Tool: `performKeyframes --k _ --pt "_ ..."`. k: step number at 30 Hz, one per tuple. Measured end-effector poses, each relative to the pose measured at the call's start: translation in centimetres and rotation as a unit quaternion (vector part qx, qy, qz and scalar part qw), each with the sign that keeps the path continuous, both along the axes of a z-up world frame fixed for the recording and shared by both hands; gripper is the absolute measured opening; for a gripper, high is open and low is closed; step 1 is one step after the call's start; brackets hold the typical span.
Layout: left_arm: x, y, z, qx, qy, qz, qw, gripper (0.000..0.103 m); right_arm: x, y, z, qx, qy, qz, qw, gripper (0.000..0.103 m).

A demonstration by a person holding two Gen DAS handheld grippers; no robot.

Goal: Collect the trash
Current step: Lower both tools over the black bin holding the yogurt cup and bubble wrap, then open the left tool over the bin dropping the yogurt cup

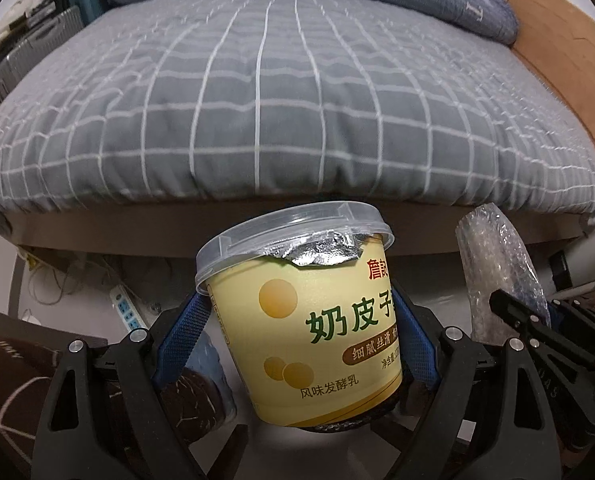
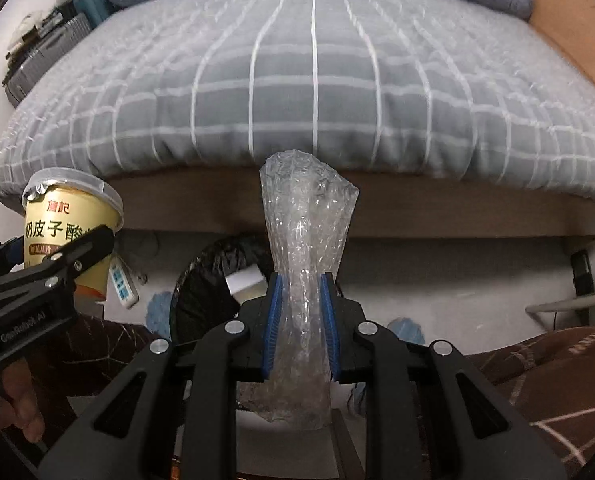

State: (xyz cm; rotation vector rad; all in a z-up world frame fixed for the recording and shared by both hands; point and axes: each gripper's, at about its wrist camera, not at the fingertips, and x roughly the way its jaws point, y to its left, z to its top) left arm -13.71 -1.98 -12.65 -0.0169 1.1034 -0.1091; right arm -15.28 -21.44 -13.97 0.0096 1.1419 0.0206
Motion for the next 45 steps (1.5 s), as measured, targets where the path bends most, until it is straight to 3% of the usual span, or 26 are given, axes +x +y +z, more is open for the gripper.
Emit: performKeyframes --k 8,21,25,28,33,45 --pt "1.5 -0.6 -3.4 0.004 0.027 -0.009 0.9996 0.085 1.1 -0.8 -2.2 -0.003 0.018 -0.006 1.000 0.019" --pt "2.1 -3.0 -5.6 0.007 0.039 -0.041 0.9984 0.085 1.1 -3.3 -3.5 -0.003 0.035 -0.030 0.999 0.019" --pt "2.0 -3.4 -5.8 0.013 0.033 -0.048 0.9982 0.096 1.3 -2.9 -3.5 -0.001 0.033 -0.028 0.999 0.019" --pt "1.7 -3.8 -5.5 0.013 0.026 -0.045 0.9986 0.097 1.4 -2.7 -3.6 -0.004 0.032 -0.025 0.999 0.019" --pt "2.0 -1.7 -5.1 0.012 0.028 -0.037 0.9988 0.097 1.6 -2.0 -3.4 0.000 0.034 -0.023 0.999 0.019" --pt "1.1 4.3 -4.5 0.018 0.017 0.010 0.9996 0.097 3.0 4.4 -3.4 0.030 0.044 0.028 0.998 0.020"
